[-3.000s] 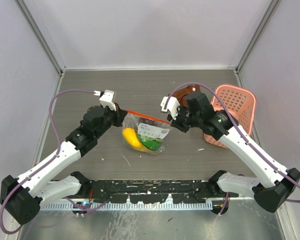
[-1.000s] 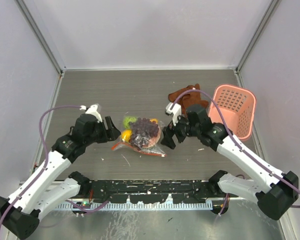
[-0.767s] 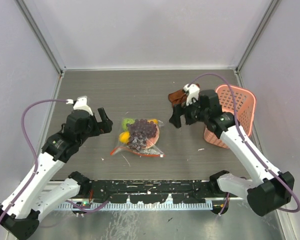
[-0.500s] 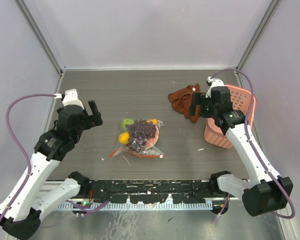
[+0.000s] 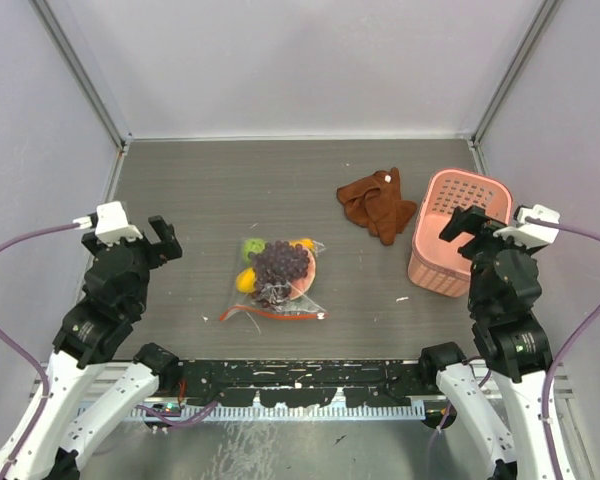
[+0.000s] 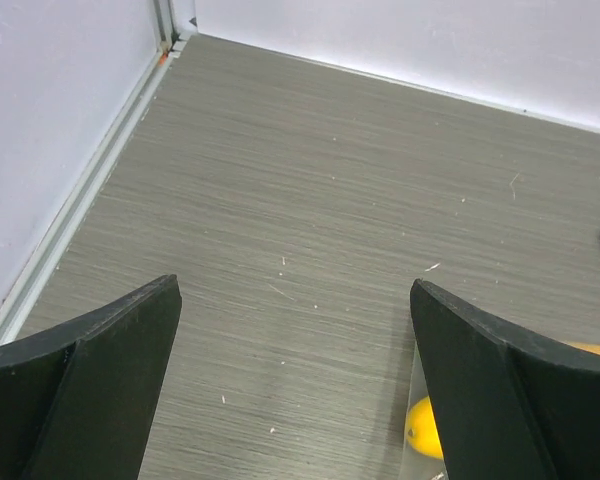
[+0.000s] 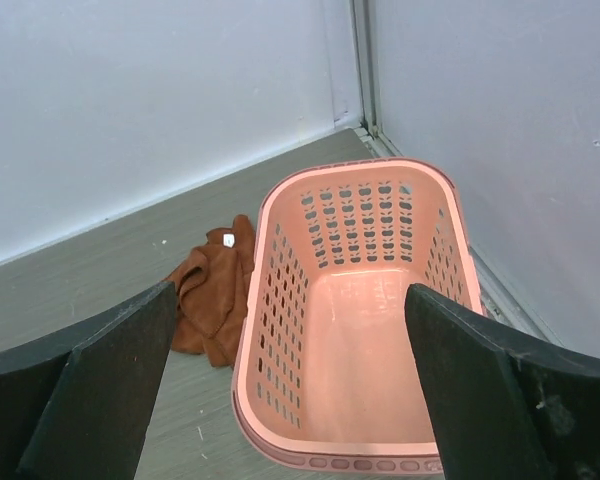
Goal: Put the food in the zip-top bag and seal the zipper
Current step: Reset both arms
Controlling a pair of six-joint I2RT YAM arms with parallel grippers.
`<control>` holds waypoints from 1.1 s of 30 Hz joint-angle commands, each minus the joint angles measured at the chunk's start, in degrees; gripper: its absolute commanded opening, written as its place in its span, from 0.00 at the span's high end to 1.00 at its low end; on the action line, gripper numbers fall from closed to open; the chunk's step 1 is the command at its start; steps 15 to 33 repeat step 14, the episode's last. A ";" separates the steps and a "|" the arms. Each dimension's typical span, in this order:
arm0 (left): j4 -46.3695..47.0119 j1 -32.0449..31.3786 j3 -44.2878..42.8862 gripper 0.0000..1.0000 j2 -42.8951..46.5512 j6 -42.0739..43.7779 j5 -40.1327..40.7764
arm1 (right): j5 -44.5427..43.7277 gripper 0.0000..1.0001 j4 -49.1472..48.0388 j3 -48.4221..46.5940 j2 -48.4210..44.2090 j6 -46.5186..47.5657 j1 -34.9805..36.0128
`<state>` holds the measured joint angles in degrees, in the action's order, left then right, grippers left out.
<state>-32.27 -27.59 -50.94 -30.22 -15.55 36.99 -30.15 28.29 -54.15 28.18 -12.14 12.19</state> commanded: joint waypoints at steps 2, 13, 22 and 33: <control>8.22 0.81 3.07 0.02 -0.63 1.90 0.53 | -1.70 0.00 -4.89 3.39 0.73 0.64 -0.05; 6.54 2.26 3.18 0.02 -0.81 1.40 -2.22 | -0.76 0.00 -6.94 4.59 1.19 -0.21 -0.04; 6.45 2.36 3.19 0.02 -0.81 1.39 -2.39 | -0.95 0.00 -6.94 4.42 1.37 -0.25 0.00; 6.45 2.36 3.19 0.02 -0.81 1.39 -2.39 | -0.95 0.00 -6.94 4.42 1.37 -0.25 0.00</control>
